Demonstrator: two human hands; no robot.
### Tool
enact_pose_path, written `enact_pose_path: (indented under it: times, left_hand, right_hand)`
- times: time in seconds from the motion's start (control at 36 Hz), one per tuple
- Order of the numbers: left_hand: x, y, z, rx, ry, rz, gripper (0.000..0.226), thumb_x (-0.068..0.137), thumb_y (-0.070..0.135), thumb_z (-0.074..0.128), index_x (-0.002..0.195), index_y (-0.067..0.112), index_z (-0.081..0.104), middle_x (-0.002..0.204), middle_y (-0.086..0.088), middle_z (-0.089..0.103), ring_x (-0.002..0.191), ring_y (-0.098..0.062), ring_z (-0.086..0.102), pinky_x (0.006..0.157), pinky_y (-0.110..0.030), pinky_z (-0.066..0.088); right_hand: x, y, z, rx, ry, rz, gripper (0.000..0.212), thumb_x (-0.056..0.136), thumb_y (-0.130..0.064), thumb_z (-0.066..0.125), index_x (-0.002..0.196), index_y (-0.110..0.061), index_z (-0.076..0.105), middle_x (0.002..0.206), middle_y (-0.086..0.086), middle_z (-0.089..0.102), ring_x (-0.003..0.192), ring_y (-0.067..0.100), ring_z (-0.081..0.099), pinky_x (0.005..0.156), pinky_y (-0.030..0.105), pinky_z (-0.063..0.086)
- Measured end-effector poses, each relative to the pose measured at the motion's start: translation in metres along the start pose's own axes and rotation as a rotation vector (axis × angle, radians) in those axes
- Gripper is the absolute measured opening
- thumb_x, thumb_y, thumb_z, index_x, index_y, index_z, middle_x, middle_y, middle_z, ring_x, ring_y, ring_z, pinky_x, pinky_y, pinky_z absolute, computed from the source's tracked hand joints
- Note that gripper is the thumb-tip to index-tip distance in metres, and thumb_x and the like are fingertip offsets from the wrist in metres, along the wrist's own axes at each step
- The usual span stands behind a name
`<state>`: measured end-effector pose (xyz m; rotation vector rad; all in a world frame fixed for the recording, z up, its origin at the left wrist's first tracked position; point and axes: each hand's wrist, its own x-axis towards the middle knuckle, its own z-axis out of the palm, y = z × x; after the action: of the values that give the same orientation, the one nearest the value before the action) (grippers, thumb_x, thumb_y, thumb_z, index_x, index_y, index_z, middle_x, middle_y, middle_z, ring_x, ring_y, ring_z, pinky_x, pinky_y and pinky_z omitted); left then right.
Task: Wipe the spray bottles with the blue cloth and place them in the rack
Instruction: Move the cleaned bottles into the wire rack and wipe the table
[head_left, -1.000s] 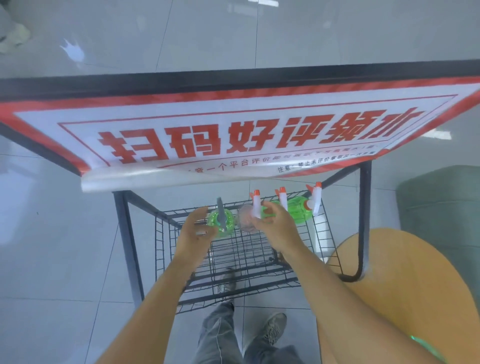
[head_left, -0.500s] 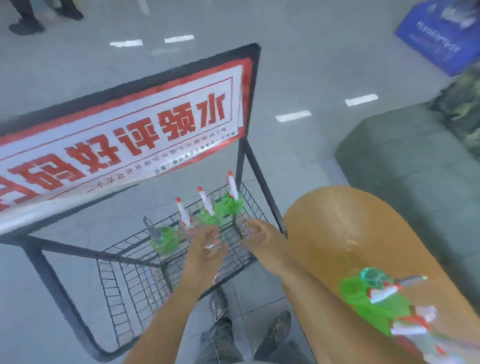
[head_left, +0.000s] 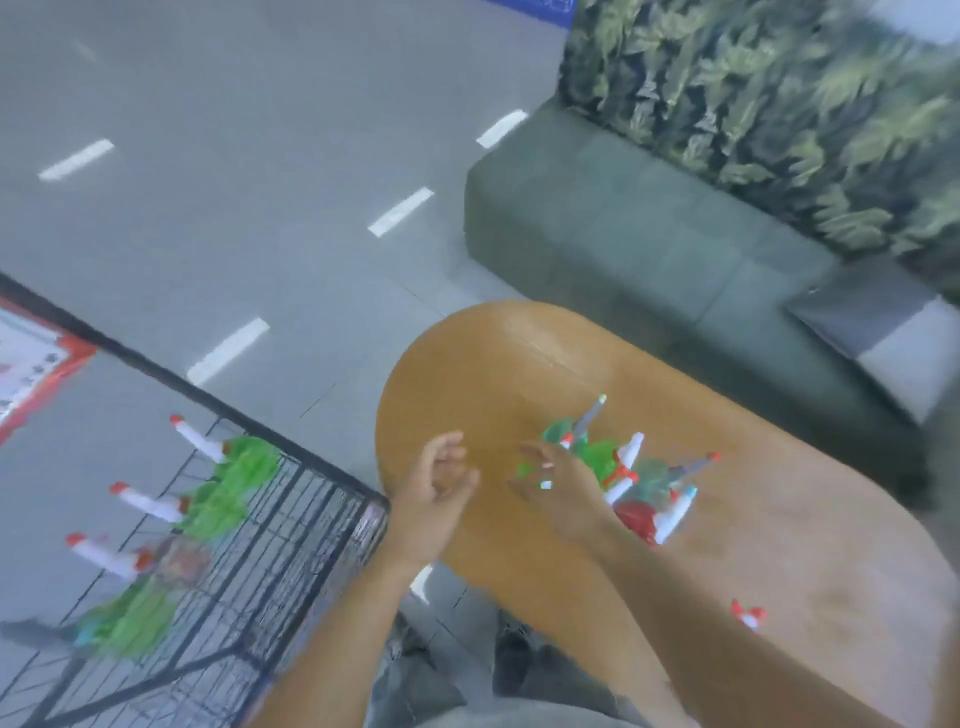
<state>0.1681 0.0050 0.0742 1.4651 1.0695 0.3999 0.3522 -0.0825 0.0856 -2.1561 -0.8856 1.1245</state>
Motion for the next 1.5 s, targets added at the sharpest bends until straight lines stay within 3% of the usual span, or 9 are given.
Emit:
enact_pose_path:
  times: [0.17, 0.31, 0.5, 0.58, 0.75, 0.97, 1.06, 1.22, 1.5]
  left_hand:
    - [0.02, 0.008, 0.071, 0.076, -0.142, -0.003, 0.044, 0.103, 0.019, 0.073, 0.142, 0.031, 0.055, 0.132, 0.008, 0.063, 0.109, 0.007, 0.06, 0.089, -0.007, 0.044]
    - [0.038, 0.003, 0.122, 0.177, -0.218, 0.012, 0.038, 0.104, 0.015, 0.07, 0.135, 0.032, 0.056, 0.129, 0.014, 0.063, 0.105, 0.012, 0.058, 0.085, -0.009, 0.043]
    - [0.071, -0.016, 0.158, 0.396, -0.227, -0.007, 0.042, 0.107, 0.017, 0.064, 0.147, 0.021, 0.055, 0.134, 0.005, 0.057, 0.109, -0.009, 0.051, 0.082, -0.002, 0.036]
    - [0.085, -0.023, 0.163, 0.421, -0.231, -0.036, 0.046, 0.107, 0.017, 0.064, 0.152, 0.022, 0.051, 0.138, 0.011, 0.056, 0.117, -0.015, 0.055, 0.088, -0.014, 0.037]
    - [0.104, -0.042, 0.155, 0.456, -0.282, -0.136, 0.044, 0.107, 0.034, 0.065, 0.15, 0.032, 0.053, 0.142, 0.014, 0.063, 0.108, -0.018, 0.067, 0.1, -0.046, 0.057]
    - [0.106, -0.048, 0.151, 0.317, -0.352, -0.183, 0.046, 0.108, 0.029, 0.066, 0.152, 0.032, 0.051, 0.14, 0.009, 0.065, 0.106, 0.01, 0.068, 0.097, -0.036, 0.059]
    - [0.104, -0.049, 0.151, 0.233, -0.368, -0.252, 0.046, 0.108, 0.025, 0.066, 0.147, 0.043, 0.049, 0.141, 0.006, 0.065, 0.102, -0.01, 0.077, 0.096, -0.046, 0.063]
    - [0.091, -0.04, 0.148, 0.074, -0.344, -0.329, 0.054, 0.107, 0.008, 0.065, 0.139, 0.049, 0.049, 0.131, 0.002, 0.072, 0.098, -0.019, 0.078, 0.07, -0.023, 0.057]
    - [0.043, -0.025, 0.113, -0.084, -0.298, -0.29, 0.054, 0.106, 0.013, 0.068, 0.15, 0.037, 0.049, 0.131, -0.002, 0.07, 0.099, -0.025, 0.08, 0.08, -0.026, 0.061]
  right_hand:
    - [-0.008, 0.074, -0.043, 0.117, 0.138, 0.165, 0.041, 0.089, -0.021, 0.081, 0.126, -0.028, 0.065, 0.111, -0.007, 0.071, 0.093, 0.013, 0.07, 0.087, 0.034, 0.056]
    - [-0.014, 0.126, -0.066, 0.21, 0.244, 0.379, 0.037, 0.082, -0.047, 0.068, 0.114, -0.029, 0.069, 0.087, -0.003, 0.074, 0.076, 0.015, 0.068, 0.072, 0.032, 0.054]
    - [-0.006, 0.168, -0.06, 0.242, 0.187, 0.47, 0.043, 0.091, -0.058, 0.065, 0.117, -0.024, 0.068, 0.102, -0.005, 0.07, 0.095, 0.028, 0.07, 0.086, 0.05, 0.06]
    - [0.004, 0.173, -0.054, 0.221, 0.134, 0.477, 0.041, 0.096, -0.054, 0.063, 0.106, -0.015, 0.067, 0.101, 0.005, 0.067, 0.092, 0.029, 0.068, 0.08, 0.056, 0.061]
    - [0.013, 0.173, -0.037, 0.331, 0.085, 0.537, 0.051, 0.092, -0.064, 0.061, 0.119, -0.021, 0.066, 0.101, -0.003, 0.058, 0.079, 0.018, 0.071, 0.071, 0.04, 0.066]
    - [0.014, 0.171, -0.027, 0.647, 0.191, 0.535, 0.021, 0.098, -0.036, 0.071, 0.107, -0.02, 0.061, 0.101, -0.007, 0.05, 0.097, 0.016, 0.06, 0.061, 0.017, 0.055]
    - [0.014, 0.174, -0.024, 0.702, 0.218, 0.555, 0.019, 0.099, -0.036, 0.07, 0.108, -0.022, 0.06, 0.105, -0.007, 0.05, 0.099, 0.016, 0.06, 0.063, 0.016, 0.054]
    - [0.004, 0.168, -0.03, 0.683, 0.205, 0.559, 0.031, 0.1, -0.037, 0.069, 0.123, -0.017, 0.067, 0.12, 0.0, 0.061, 0.104, 0.015, 0.064, 0.066, 0.018, 0.053]
    - [-0.036, 0.119, -0.039, 0.504, 0.094, 0.313, 0.018, 0.103, -0.029, 0.065, 0.088, -0.022, 0.072, 0.07, -0.011, 0.057, 0.067, 0.009, 0.047, 0.061, 0.021, 0.039]
